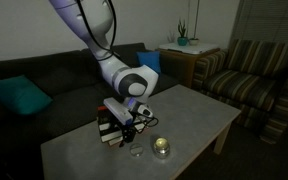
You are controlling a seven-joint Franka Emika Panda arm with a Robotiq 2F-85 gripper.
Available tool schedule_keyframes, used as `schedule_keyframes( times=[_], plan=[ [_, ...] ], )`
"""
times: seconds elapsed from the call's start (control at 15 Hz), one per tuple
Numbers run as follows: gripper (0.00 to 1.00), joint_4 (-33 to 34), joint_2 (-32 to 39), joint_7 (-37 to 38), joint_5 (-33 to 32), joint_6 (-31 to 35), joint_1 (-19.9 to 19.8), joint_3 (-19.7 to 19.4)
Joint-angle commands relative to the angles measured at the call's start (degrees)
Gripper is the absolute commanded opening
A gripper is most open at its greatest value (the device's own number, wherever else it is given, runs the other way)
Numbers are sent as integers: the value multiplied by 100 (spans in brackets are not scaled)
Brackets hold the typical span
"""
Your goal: Cover the silver bottle with the silver lid
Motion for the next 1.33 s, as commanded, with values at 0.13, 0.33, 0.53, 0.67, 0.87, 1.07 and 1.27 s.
schedule_keyframes(
  times=[0.13,0.33,0.53,0.67,0.87,1.07,1.27],
  plan=[
    [100,979,892,241,287,-61,-297,98],
    [100,1273,1173,338,317,43,-402,97],
    [100,1096,1091,448,392,482,-405,75],
    [100,1114,1104,655,417,731,-342,36],
    [100,1119,1102,1003,410,979,-261,-5],
    [100,1126,1102,1518,414,1091,-168,-108],
    [100,1260,1102,1763,295,382,-164,-158]
  ],
)
